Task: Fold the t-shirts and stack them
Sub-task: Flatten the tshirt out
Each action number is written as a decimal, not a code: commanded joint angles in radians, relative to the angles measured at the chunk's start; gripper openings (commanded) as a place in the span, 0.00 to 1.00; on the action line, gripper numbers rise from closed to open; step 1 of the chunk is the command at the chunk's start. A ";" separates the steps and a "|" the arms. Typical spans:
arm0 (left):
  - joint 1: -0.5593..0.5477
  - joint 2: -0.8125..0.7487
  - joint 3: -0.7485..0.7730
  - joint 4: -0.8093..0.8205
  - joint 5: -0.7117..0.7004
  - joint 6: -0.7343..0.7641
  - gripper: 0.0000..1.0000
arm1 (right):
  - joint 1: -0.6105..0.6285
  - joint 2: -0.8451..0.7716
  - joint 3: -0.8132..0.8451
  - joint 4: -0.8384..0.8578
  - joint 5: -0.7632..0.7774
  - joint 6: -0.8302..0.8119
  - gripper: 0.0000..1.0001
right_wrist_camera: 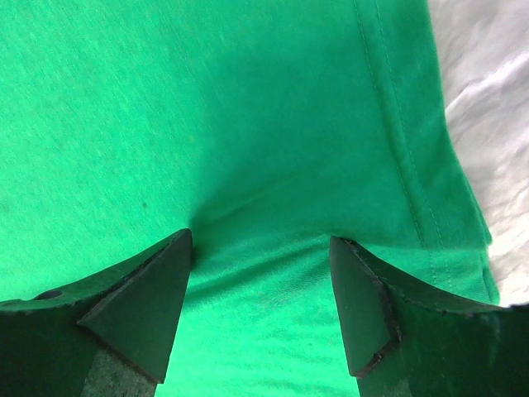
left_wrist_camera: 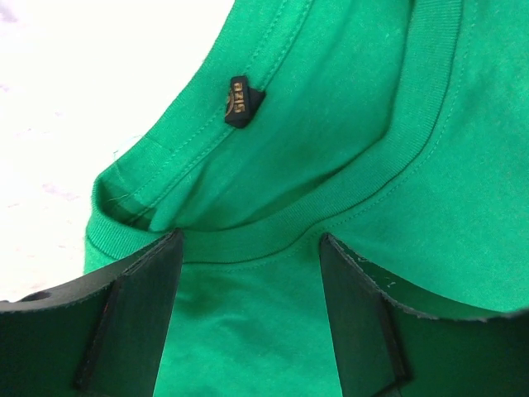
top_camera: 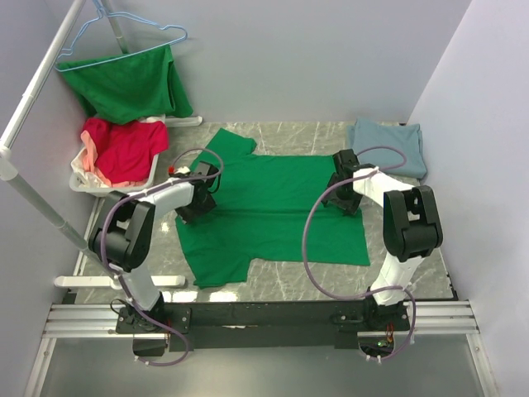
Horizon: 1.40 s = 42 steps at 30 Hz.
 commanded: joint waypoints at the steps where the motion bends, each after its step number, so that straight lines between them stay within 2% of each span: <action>1: 0.019 -0.035 -0.052 -0.098 -0.029 -0.002 0.72 | 0.020 -0.050 -0.078 0.006 -0.018 0.000 0.74; 6: 0.019 -0.074 -0.014 -0.114 -0.024 0.020 0.72 | 0.020 -0.078 -0.060 -0.027 0.013 -0.001 0.73; 10: 0.019 -0.126 0.086 -0.134 -0.029 0.047 0.72 | 0.023 -0.124 0.023 -0.076 0.033 -0.009 0.74; 13: 0.019 -0.118 0.169 -0.131 -0.030 0.072 0.73 | 0.025 -0.093 0.104 -0.101 0.045 -0.033 0.75; 21: 0.020 0.132 0.419 -0.125 0.022 0.121 0.72 | 0.021 0.138 0.340 -0.168 0.037 -0.056 0.75; 28: 0.023 0.323 0.543 -0.146 0.019 0.120 0.73 | 0.018 0.251 0.422 -0.193 0.033 -0.072 0.75; 42: 0.102 0.432 0.618 -0.212 0.002 0.090 0.73 | 0.008 0.421 0.646 -0.290 -0.015 -0.113 0.75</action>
